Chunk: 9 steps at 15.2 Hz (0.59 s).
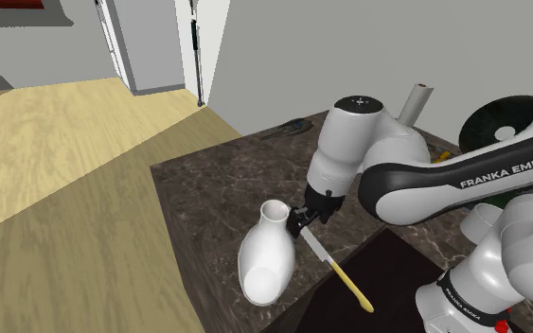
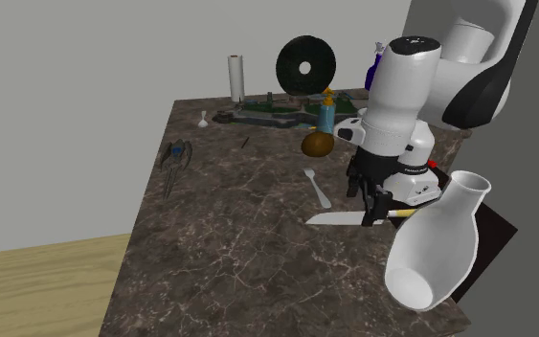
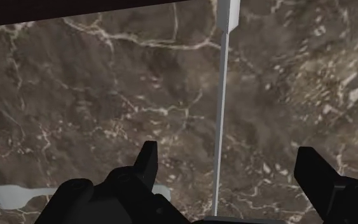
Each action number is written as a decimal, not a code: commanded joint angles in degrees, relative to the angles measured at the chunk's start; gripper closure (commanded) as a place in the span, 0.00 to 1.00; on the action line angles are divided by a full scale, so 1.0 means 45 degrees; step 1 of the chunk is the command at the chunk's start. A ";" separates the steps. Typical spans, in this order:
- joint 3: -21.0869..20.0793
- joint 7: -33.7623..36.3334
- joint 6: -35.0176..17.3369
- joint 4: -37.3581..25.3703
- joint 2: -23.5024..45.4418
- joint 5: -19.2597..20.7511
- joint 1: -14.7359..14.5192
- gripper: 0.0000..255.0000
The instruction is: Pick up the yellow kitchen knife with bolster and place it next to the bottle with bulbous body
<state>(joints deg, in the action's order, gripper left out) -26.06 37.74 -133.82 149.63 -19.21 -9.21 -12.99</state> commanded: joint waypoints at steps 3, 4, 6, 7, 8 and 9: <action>0.0273 -0.0195 0.1355 -0.0446 -0.0913 -0.0193 -0.0146 0.00; 0.0274 -0.0195 0.1355 -0.0445 -0.0913 -0.0193 -0.0147 0.00; 0.0274 -0.0195 0.1355 -0.0445 -0.0913 -0.0193 -0.0147 0.00; 0.0274 -0.0195 0.1355 -0.0445 -0.0913 -0.0193 -0.0147 0.00; 0.0274 -0.0195 0.1355 -0.0445 -0.0912 -0.0193 -0.0147 0.00; 0.0274 -0.0195 0.1355 -0.0445 -0.0912 -0.0193 -0.0147 0.00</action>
<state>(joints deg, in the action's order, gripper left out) -24.83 36.88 -127.74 147.62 -23.30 -10.07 -13.65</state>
